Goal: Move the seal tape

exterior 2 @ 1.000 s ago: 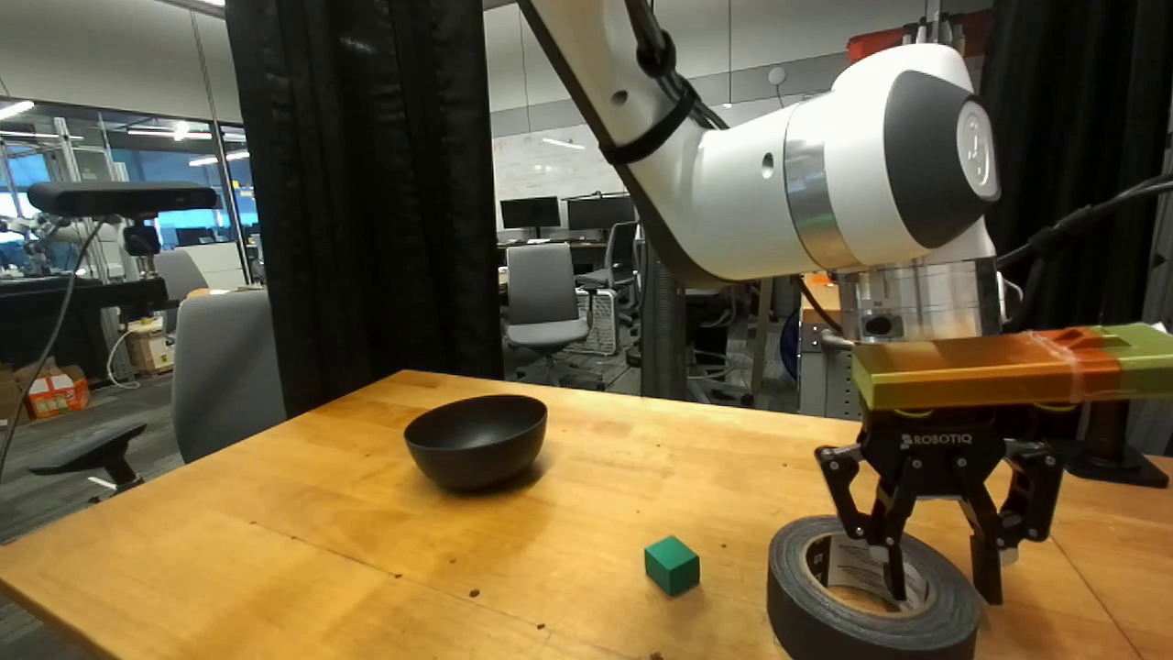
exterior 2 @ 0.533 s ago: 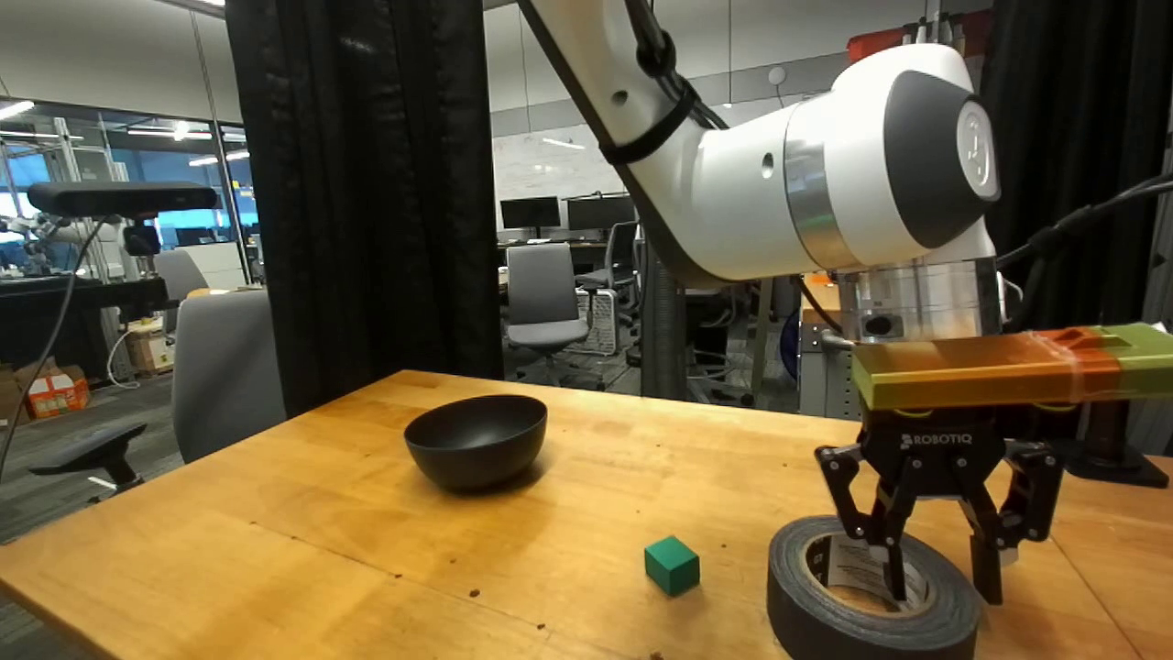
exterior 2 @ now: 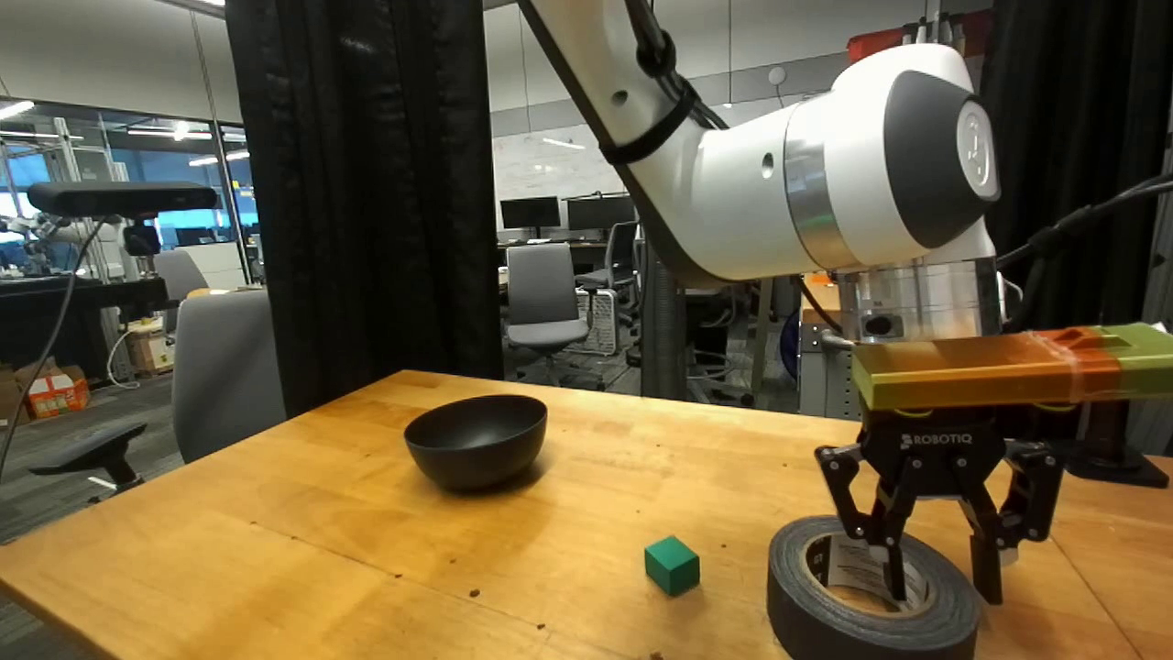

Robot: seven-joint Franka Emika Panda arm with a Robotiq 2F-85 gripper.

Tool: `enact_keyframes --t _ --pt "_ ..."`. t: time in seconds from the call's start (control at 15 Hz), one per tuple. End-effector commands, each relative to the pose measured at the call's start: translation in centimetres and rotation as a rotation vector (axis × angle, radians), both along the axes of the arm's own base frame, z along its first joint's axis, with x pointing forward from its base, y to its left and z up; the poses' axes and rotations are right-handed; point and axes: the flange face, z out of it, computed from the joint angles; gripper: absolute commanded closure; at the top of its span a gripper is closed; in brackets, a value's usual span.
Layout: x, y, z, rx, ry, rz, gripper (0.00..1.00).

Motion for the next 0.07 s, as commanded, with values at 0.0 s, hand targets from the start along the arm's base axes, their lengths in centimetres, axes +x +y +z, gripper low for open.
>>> enact_keyframes --t 0.0 --pt "0.02 0.01 0.04 0.000 0.001 0.000 0.43"
